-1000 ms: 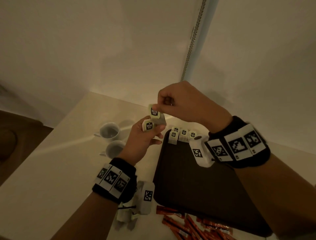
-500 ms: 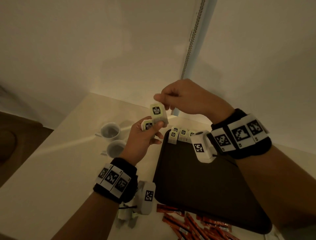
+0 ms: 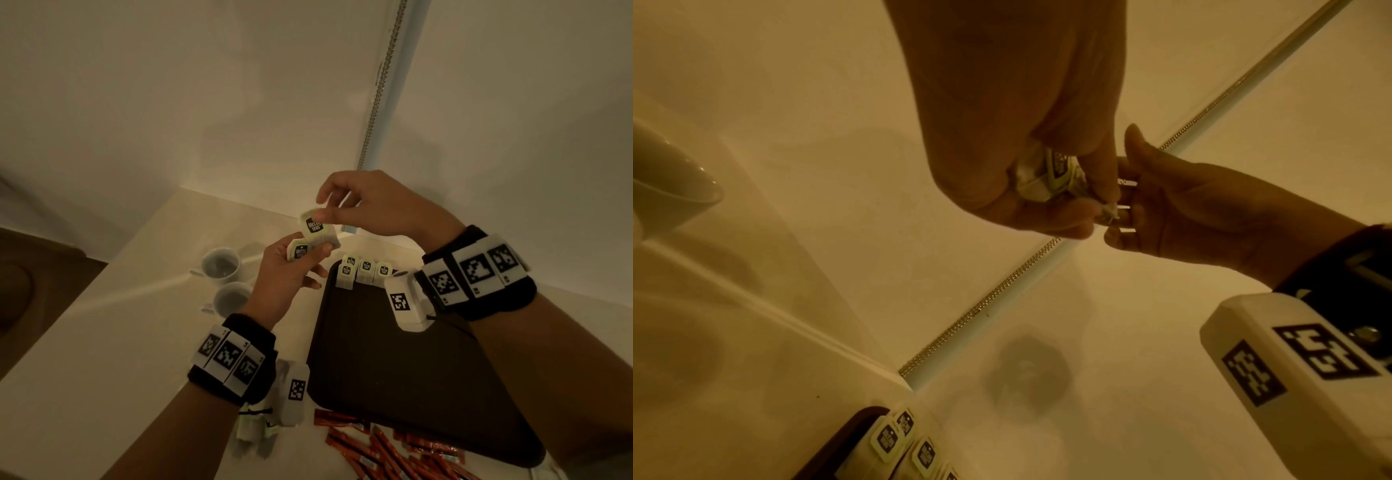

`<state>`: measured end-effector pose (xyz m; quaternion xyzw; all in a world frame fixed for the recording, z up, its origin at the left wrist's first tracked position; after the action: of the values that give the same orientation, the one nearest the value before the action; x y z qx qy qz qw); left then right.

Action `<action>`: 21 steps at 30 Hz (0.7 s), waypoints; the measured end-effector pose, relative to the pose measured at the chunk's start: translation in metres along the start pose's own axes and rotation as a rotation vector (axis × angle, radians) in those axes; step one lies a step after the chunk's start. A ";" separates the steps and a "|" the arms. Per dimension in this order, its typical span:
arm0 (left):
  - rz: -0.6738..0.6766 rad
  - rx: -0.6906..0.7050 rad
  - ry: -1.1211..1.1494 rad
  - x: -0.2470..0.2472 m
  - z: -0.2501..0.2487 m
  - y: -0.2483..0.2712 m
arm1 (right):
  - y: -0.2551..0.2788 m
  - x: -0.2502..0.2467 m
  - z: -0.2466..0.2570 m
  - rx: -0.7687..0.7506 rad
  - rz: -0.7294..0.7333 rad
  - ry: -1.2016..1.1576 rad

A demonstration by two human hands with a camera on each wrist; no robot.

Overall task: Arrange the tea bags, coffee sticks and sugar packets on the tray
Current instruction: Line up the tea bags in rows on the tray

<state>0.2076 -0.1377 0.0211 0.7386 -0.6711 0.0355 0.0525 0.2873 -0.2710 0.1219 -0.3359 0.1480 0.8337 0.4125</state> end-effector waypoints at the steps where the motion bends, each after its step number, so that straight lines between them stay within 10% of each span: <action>1: 0.002 -0.002 -0.014 0.000 0.000 0.000 | 0.000 0.001 0.000 -0.005 0.023 -0.024; 21: -0.100 0.004 0.114 0.003 -0.004 0.000 | 0.007 0.001 0.000 0.005 -0.013 -0.371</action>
<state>0.2082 -0.1399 0.0253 0.7682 -0.6291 0.0762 0.0909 0.2813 -0.2745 0.1208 -0.1764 0.0693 0.8783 0.4389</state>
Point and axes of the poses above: each hand's wrist, its own y-axis away from the middle knuckle, its own x-axis out of the palm, z = x × y, the point moved 1 cm from there along -y, towards the middle knuckle, and after that the axes turned 8 degrees about -y, right-handed, at the moved point
